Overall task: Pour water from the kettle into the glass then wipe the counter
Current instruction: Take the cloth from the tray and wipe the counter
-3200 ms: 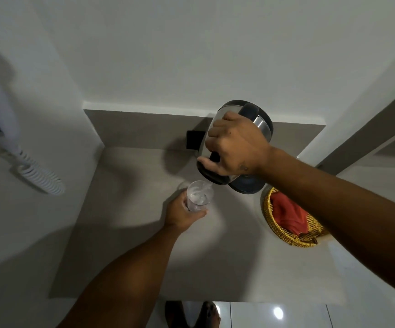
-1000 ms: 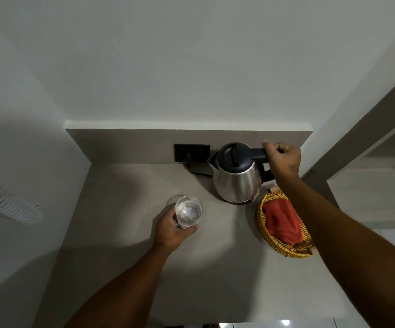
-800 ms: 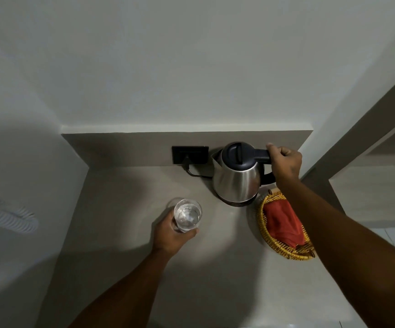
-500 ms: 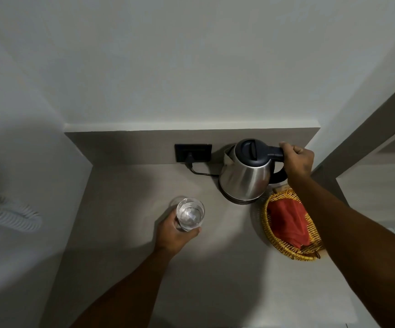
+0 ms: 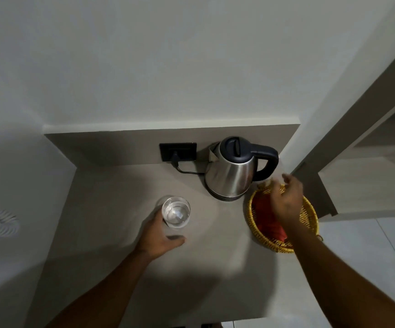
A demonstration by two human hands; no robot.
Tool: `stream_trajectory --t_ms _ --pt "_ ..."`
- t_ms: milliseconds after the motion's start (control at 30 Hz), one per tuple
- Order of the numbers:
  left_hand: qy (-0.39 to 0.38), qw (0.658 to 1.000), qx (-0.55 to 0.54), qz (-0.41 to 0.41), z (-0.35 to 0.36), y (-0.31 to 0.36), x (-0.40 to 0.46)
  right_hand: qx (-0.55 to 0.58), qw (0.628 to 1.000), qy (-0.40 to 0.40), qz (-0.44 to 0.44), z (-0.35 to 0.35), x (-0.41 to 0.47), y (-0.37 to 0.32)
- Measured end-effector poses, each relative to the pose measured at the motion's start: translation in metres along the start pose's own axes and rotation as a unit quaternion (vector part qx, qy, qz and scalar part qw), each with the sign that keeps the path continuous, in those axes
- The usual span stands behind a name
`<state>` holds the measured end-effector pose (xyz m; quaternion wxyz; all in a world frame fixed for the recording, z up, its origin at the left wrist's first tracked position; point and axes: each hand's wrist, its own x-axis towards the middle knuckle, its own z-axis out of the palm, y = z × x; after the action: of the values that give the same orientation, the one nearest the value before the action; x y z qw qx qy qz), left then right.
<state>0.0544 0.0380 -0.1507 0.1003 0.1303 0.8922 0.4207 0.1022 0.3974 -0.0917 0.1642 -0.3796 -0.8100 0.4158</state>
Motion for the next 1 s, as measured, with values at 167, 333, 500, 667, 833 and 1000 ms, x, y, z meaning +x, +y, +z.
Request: stream_trajectory --t_ms 167,333,500,667,833,1000 --pt "-0.039 0.970 0.239 0.012 -0.014 -0.029 0.012 -0.242 0.959 -0.143 -0.024 0.012 -0.026 0.054" --pt "-0.049 0.940 0.334 0.041 -0.011 -0.034 0.011 -0.327 0.934 -0.132 -0.058 0.017 -0.026 0.061" --pt "-0.055 0.934 0.349 0.046 -0.011 -0.034 0.011 -0.280 0.953 -0.111 -0.040 0.018 -0.020 0.059" --pt "-0.057 0.931 0.358 0.049 -0.010 -0.036 0.011 -0.160 0.984 -0.003 -0.075 0.019 -0.046 0.018" --pt "-0.063 0.932 0.356 0.040 -0.010 -0.038 0.012 -0.198 0.954 -0.102 -0.199 0.060 -0.115 -0.004" --pt "-0.077 0.956 0.282 0.009 -0.011 -0.030 0.016 -0.271 0.921 -0.187 -0.208 0.102 -0.140 0.011"
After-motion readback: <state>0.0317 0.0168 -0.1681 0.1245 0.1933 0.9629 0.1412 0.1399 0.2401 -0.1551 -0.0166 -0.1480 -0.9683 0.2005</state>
